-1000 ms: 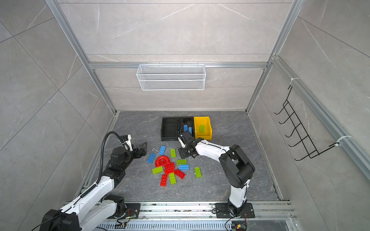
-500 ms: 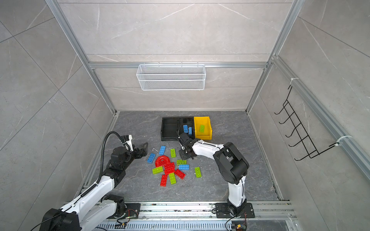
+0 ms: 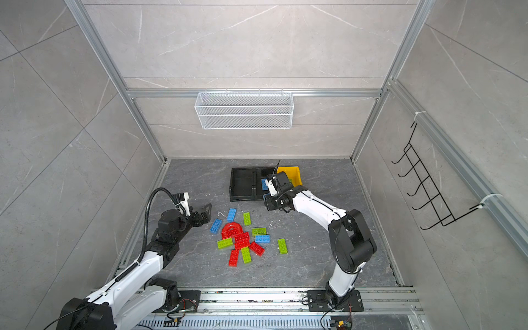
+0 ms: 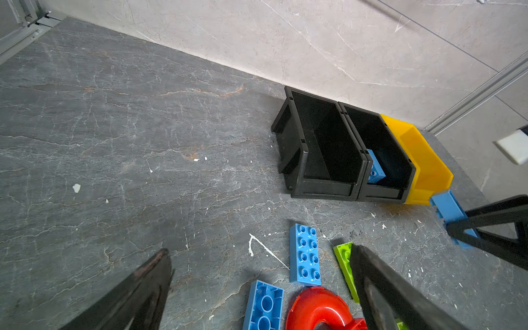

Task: Sort the legos into containers by color
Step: 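Carry the blue brick over the black bin and open the right gripper, then draw the right arm back while the left gripper reaches toward a blue brick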

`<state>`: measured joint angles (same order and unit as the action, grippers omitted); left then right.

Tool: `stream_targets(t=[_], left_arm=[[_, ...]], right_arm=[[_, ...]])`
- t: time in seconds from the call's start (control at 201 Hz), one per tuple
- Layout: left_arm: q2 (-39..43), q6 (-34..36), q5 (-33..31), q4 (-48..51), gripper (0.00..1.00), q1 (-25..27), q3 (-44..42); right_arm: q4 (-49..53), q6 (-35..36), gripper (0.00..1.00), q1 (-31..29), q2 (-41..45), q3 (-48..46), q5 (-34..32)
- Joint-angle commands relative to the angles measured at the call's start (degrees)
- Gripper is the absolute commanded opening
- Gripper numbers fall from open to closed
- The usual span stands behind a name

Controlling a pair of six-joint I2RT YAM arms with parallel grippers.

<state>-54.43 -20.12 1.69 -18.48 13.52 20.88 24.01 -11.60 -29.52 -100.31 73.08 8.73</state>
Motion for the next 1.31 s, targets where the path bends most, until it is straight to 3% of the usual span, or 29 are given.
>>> stream_targets(t=[0.0,0.448,0.592,0.777,0.941,1.075,1.224,1.304], left_arm=[[-0.71,1.32,0.5,-2.32,1.0,0.24,1.39],[-1.61,1.3,1.3,-1.93,1.0,0.43,1.76],[0.79,1.31,1.07,-1.17,1.0,0.49,1.61],[1.67,1.6,0.95,-1.07,1.0,0.74,1.33],[1.44,3.51,-0.31,-0.16,1.0,2.92,2.16],[1.61,5.79,-0.51,1.22,1.0,5.5,3.41],[1.18,6.81,-0.01,2.26,1.0,7.11,4.43],[0.54,7.28,0.22,2.67,1.0,7.55,4.93]], right_arm=[[-0.17,1.53,0.15,1.39,-3.69,4.6,2.05],[-1.16,0.68,0.18,3.64,-18.88,21.99,1.98],[0.23,0.69,0.34,4.03,-20.68,25.08,1.36],[0.62,0.49,0.63,4.74,-18.4,24.07,1.68],[-0.96,2.18,0.7,5.48,-9.56,16.12,1.59],[-3.35,2.31,0.73,5.55,1.93,3.52,2.23],[-9.67,-3.5,0.73,4.34,14.68,-14.62,4.49],[-10.01,-4.55,0.73,1.5,18.71,-19.64,3.09]])
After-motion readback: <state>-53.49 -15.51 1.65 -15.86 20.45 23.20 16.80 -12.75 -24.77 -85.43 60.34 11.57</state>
